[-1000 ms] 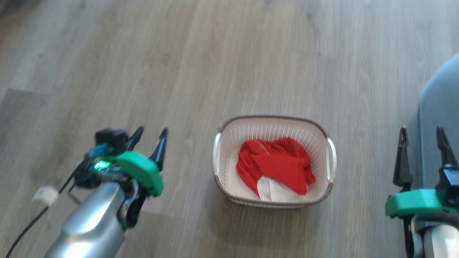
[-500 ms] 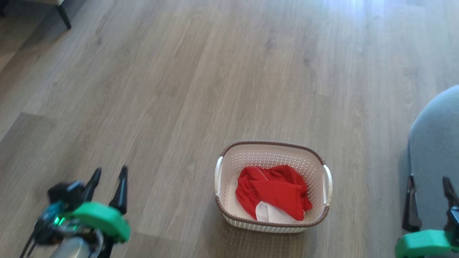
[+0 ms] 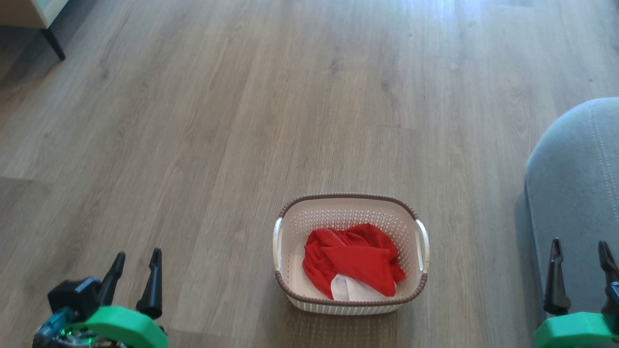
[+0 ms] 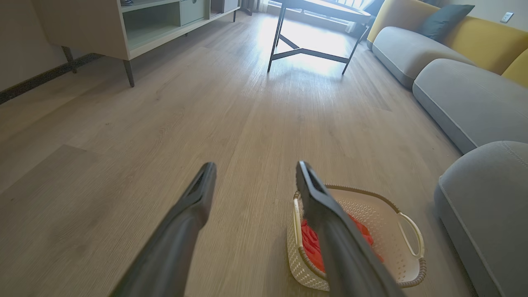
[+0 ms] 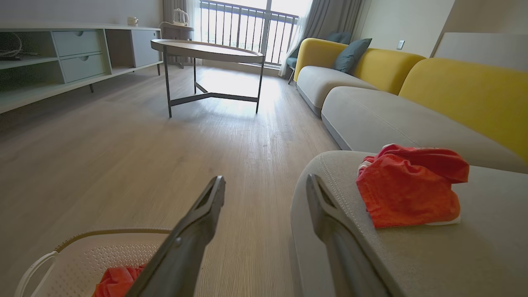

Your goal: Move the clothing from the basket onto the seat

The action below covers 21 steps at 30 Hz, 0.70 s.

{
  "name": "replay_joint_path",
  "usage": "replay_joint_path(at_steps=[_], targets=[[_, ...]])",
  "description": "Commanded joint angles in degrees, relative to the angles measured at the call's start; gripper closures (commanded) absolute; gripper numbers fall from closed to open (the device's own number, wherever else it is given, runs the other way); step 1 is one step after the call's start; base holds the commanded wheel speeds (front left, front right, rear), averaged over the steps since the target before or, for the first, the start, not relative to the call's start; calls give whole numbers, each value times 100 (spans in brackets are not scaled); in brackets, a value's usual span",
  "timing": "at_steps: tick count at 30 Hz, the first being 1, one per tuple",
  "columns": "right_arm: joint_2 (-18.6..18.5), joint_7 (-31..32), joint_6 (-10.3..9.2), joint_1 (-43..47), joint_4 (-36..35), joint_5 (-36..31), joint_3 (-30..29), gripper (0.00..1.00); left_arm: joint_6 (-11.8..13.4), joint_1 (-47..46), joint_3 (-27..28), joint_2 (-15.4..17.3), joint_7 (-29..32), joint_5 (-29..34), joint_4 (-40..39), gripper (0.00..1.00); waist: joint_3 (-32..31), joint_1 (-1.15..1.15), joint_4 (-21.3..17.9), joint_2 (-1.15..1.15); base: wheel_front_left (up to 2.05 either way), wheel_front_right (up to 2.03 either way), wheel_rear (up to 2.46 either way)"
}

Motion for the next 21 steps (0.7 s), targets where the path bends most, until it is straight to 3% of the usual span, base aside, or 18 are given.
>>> replay_joint_path(at_steps=[1, 21], targets=[[-74, -27, 40, -87, -172, 44, 125, 0, 26, -163, 281, 118, -56, 72, -192, 0, -16, 1, -45, 0, 0, 0, 0], [-74, -27, 40, -111, -177, 109, 182, 0, 52, -81, 347, 76, -56, 103, -300, 0, 1, 1, -407, 0, 0, 0, 0]])
